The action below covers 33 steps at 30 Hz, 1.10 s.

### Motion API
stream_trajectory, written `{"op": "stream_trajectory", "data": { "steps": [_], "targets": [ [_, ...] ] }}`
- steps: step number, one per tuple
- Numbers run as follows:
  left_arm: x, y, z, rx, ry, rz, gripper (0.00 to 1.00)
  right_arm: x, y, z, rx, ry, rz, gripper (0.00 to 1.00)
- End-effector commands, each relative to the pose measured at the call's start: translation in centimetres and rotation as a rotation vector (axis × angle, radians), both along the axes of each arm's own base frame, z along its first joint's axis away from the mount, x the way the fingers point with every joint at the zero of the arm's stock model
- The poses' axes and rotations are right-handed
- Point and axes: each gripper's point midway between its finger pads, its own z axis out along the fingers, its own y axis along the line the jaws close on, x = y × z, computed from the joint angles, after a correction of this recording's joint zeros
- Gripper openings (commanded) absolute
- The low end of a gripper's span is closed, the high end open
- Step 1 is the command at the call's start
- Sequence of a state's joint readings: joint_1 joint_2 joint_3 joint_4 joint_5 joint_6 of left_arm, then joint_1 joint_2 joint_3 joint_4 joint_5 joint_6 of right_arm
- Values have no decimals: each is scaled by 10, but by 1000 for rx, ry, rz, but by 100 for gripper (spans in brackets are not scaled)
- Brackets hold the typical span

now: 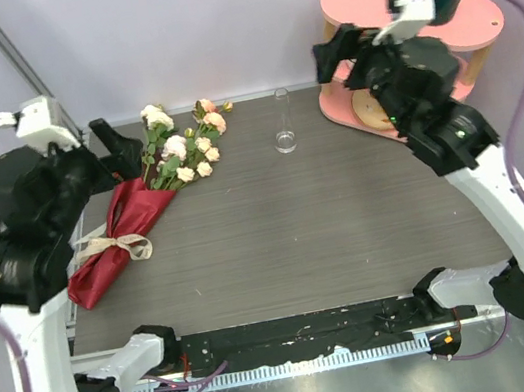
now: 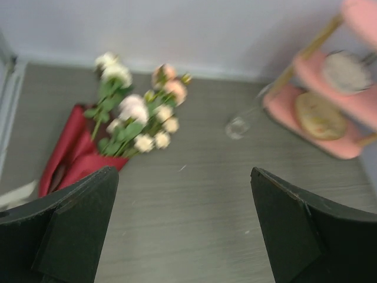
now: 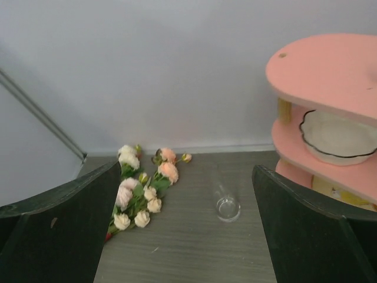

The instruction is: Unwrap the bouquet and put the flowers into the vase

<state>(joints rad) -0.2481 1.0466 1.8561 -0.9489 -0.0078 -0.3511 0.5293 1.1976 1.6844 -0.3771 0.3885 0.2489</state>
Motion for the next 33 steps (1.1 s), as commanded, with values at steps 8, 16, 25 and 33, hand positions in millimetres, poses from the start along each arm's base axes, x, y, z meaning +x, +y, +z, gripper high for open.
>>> {"op": "stream_trajectory", "data": {
  "steps": [8, 16, 25, 33],
  "targets": [
    [142, 95, -186, 172, 495, 300, 100, -34, 190, -135, -315, 302, 441, 100],
    [188, 177, -300, 319, 784, 479, 100, -136, 256, -201, -343, 370, 844, 100],
    [184, 185, -380, 45, 941, 351, 100, -137, 238, -238, -453, 365, 822, 100],
    [144, 143, -414, -265, 1022, 250, 100, -138, 228, -236, -438, 339, 806, 100]
  ]
}}
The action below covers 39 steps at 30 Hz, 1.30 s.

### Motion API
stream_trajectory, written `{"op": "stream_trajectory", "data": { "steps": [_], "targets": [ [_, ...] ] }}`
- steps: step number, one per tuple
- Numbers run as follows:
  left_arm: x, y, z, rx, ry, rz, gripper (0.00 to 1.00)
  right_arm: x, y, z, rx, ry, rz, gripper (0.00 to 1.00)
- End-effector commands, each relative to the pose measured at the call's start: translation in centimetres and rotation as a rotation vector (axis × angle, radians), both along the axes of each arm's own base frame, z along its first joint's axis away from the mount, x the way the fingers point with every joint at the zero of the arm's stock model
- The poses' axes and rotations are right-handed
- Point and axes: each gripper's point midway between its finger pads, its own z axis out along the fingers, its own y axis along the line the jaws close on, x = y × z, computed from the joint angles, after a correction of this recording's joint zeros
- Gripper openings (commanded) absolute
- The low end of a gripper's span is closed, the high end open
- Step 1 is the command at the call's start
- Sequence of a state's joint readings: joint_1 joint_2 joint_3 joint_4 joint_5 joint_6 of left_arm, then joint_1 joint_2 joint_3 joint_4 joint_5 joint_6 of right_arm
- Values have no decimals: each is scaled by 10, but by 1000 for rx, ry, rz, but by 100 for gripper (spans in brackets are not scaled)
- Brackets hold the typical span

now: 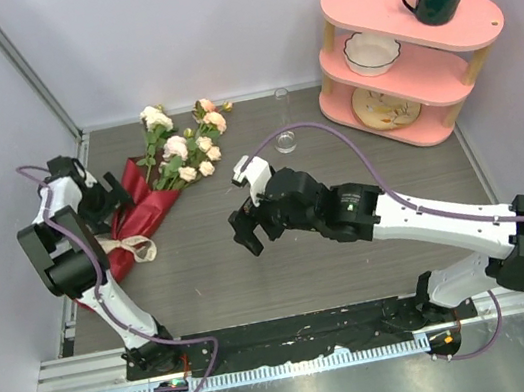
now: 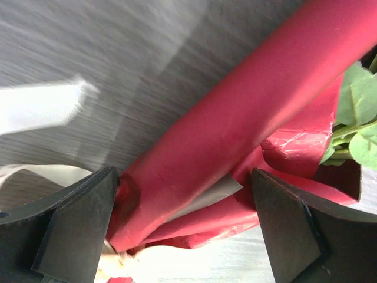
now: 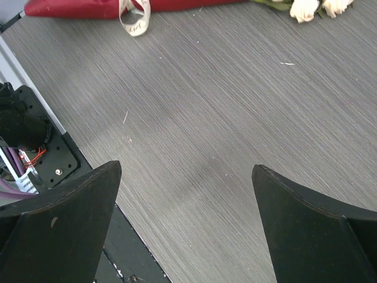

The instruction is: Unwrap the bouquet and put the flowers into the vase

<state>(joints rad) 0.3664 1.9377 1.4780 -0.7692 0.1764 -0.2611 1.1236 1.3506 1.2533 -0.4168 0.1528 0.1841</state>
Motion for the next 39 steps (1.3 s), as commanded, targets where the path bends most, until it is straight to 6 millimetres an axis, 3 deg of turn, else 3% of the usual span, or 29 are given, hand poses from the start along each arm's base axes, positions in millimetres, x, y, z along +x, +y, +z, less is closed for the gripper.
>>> {"op": "stream_trajectory", "data": {
  "steps": [1, 4, 5, 7, 8, 9, 11, 13, 14, 16, 20, 23, 26, 28, 29, 30, 31, 32, 33, 34, 35, 36, 39],
  "targets": [
    [-3, -42, 11, -177, -100, 7, 99, 4, -1, 28, 86, -65, -13, 100],
    [-15, -68, 12, -302, -146, 38, 95, 8, -2, 23, 75, -64, -35, 100],
    [-27, -78, 12, -344, -155, 57, 94, 9, -3, 21, 71, -63, -45, 100],
    [-23, -92, 27, -429, -237, 91, 92, 13, -4, 11, 47, -55, -76, 100],
    [-35, -102, 30, -460, -259, 103, 92, 15, -5, 7, 42, -47, -87, 100],
    [-31, -107, 42, -506, -315, 126, 92, 18, -5, 4, 38, -38, -98, 100],
    [-47, -116, 36, -534, -319, 167, 92, 26, -6, -6, 38, 13, -120, 100],
    [-48, -127, 57, -574, -407, 183, 91, 23, 3, -17, 51, 78, -70, 100],
    [-60, -135, 46, -592, -387, 203, 91, 25, 3, -23, 57, 108, -70, 100],
    [-63, -152, 59, -643, -435, 179, 93, 30, 7, -29, 83, 147, -60, 100],
    [-85, -184, 41, -675, -378, 152, 92, 31, 18, -44, 51, 188, -14, 100],
    [-91, -210, 42, -691, -378, 111, 92, 34, 17, -53, 27, 178, -16, 100],
    [-96, -231, 54, -728, -402, 47, 92, 37, 18, -62, 7, 182, -24, 100],
    [-99, -232, 62, -714, -425, 22, 92, 36, 19, -75, -26, 202, -13, 100],
    [-98, -229, 81, -681, -485, -1, 92, 35, 20, -77, -30, 210, -3, 100],
    [-107, -216, 68, -566, -451, 1, 93, 35, 21, -84, -44, 218, 0, 100],
    [-110, -209, 70, -500, -454, -2, 93, 35, 21, -87, -54, 223, 1, 100],
    [-119, -200, 83, -435, -451, 1, 94, 34, 21, -89, -60, 222, 2, 100],
    [-120, -182, 83, -308, -468, 3, 94, 36, 21, -92, -67, 216, -2, 100],
    [-120, -174, 100, -253, -499, 7, 94, 36, 21, -93, -73, 203, -7, 100],
    [-136, -163, 100, -192, -464, 33, 94, 33, 23, -95, -86, 187, 4, 100],
    [-140, -145, 103, -102, -466, 92, 94, 32, 27, -94, -80, 174, 9, 99],
    [-163, -121, 116, 7, -485, 182, 93, 21, 52, -91, -26, 223, 62, 97]
  ]
}}
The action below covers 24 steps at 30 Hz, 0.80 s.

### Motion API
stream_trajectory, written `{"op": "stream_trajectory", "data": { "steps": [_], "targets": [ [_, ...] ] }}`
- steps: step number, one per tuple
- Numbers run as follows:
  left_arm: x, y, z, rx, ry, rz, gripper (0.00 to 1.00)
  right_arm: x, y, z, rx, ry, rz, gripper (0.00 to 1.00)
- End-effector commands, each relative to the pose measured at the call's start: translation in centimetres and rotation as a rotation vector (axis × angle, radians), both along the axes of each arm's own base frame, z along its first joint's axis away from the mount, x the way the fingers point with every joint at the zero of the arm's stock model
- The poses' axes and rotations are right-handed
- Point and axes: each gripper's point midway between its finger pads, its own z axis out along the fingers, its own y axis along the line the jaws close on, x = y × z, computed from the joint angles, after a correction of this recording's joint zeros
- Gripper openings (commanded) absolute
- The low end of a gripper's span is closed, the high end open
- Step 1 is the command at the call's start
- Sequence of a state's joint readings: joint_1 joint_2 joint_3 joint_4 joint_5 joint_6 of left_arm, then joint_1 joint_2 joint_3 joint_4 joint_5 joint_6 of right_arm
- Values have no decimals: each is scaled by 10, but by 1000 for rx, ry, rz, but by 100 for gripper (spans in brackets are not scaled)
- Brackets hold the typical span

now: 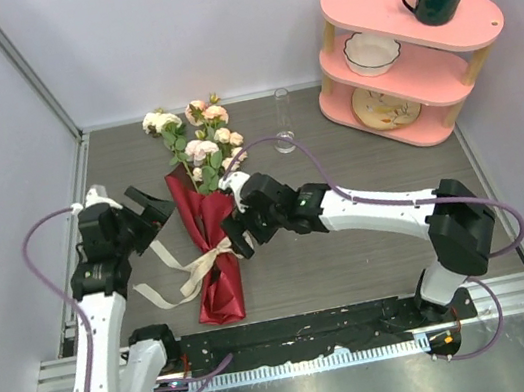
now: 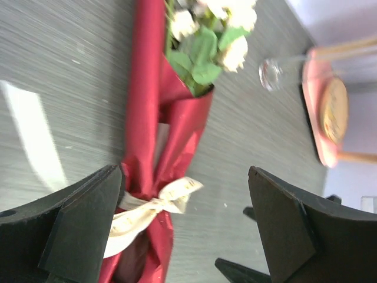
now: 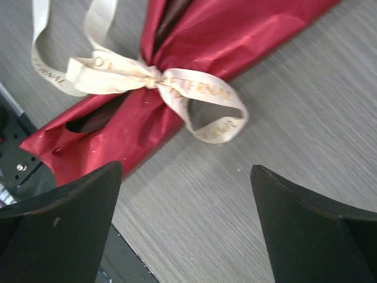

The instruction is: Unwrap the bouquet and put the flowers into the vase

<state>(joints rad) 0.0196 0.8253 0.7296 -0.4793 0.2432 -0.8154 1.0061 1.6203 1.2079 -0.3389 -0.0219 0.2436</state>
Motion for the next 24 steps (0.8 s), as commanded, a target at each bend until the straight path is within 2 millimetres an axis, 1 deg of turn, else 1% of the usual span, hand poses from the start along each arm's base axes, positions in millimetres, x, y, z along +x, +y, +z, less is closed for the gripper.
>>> {"op": "stream_trajectory", "data": {
  "steps": [1, 2, 3, 4, 5, 6, 7, 8, 9, 10, 11, 13, 14, 15, 16, 17, 18, 19, 20, 21, 22, 24],
  "targets": [
    [-51, 55, -15, 240, 130, 211, 93, -10, 44, 21, 126, 5, 73, 91],
    [-57, 58, -16, 233, 132, 245, 90, -14, 55, 26, 168, 41, 77, 85],
    [-61, 59, -10, 214, 96, 271, 88, -19, 69, 33, 222, 52, 102, 79],
    [-63, 58, -10, 173, 89, 300, 86, -29, 78, 36, 267, 96, 139, 72],
    [-65, 56, -10, 140, 88, 322, 82, -33, 84, 26, 281, 130, 148, 56],
    [-66, 53, -9, 104, 76, 329, 80, -33, 93, 30, 330, 145, 147, 48],
    [-66, 48, -16, 53, 95, 343, 79, -34, 95, 23, 327, 160, 150, 38],
    [-63, 38, -17, 2, 89, 313, 79, -34, 98, 13, 314, 171, 152, 29],
    [-62, 36, -31, -19, 128, 318, 78, -34, 100, 7, 306, 172, 163, 26],
    [-58, 27, -34, -80, 140, 305, 78, -35, 102, 3, 299, 179, 173, 24],
    [-57, 20, -41, -115, 172, 285, 78, -37, 102, -8, 276, 196, 179, 19],
    [-55, 15, -62, -151, 268, 299, 77, -39, 102, -12, 262, 197, 203, 15],
    [-53, 10, -65, -188, 291, 296, 77, -39, 101, -14, 255, 195, 207, 15],
    [-52, 8, -74, -206, 319, 301, 77, -40, 100, -10, 257, 182, 211, 16],
    [-44, 6, -78, -225, 327, 303, 76, -39, 98, -10, 246, 147, 229, 16],
    [-40, 3, -79, -268, 333, 307, 76, -37, 96, -10, 228, 123, 220, 18],
    [-39, 3, -85, -283, 342, 316, 75, -33, 93, -7, 217, 99, 215, 21],
    [-33, 3, -84, -300, 326, 327, 74, -31, 93, -4, 206, 76, 223, 22],
    [-30, 5, -88, -320, 336, 358, 71, -29, 88, -7, 177, 66, 215, 23],
    [-30, 7, -93, -330, 345, 381, 70, -29, 87, -4, 175, 54, 221, 24],
    [-28, 7, -94, -343, 342, 394, 69, -29, 86, -3, 170, 48, 225, 25],
    [-32, 10, -106, -392, 383, 457, 65, -28, 82, -2, 158, 32, 232, 25]
  ]
}}
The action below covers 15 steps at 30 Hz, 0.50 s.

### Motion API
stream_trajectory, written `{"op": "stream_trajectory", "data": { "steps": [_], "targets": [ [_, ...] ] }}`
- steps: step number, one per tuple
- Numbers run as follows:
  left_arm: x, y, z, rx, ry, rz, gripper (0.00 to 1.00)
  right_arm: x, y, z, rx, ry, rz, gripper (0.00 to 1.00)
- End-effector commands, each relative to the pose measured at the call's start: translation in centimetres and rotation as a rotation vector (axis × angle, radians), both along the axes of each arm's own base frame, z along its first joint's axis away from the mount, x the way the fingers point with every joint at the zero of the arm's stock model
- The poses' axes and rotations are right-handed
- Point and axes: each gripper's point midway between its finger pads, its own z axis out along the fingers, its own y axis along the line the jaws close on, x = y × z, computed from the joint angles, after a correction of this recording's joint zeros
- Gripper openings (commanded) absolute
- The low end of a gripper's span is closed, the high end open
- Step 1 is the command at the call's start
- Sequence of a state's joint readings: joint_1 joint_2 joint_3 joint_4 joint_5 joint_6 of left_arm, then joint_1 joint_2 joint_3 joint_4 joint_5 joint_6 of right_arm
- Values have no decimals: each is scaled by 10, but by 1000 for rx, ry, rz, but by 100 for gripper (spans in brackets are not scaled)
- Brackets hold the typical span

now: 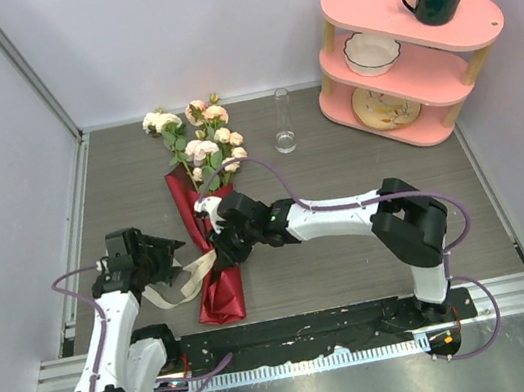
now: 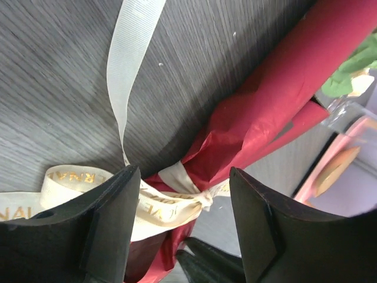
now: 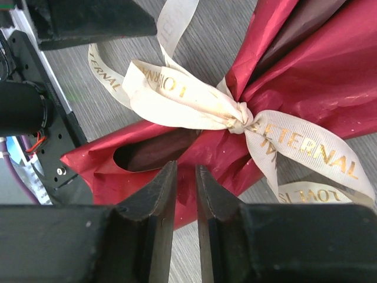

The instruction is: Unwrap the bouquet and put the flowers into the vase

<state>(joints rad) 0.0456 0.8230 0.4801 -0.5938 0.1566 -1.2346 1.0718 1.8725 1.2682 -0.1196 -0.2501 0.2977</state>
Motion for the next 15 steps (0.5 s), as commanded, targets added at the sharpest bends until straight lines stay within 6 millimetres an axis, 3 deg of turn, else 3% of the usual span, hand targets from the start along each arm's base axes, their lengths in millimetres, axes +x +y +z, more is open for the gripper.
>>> {"op": "stream_trajectory", "data": {
  "steps": [1, 8, 13, 15],
  "targets": [
    [17, 0, 2, -115, -44, 134, 61, 8, 1, 49, 60, -126, 24, 25],
    [-2, 11, -13, -114, 16, 264, 61, 10, 4, 63, 76, -173, 34, 32],
    [-15, 23, -5, -48, -14, 294, 79, 15, 8, 67, 69, -195, 33, 34],
    [-17, 27, -6, -24, -30, 298, 82, 15, 10, 66, 71, -194, 37, 35]
  ]
}}
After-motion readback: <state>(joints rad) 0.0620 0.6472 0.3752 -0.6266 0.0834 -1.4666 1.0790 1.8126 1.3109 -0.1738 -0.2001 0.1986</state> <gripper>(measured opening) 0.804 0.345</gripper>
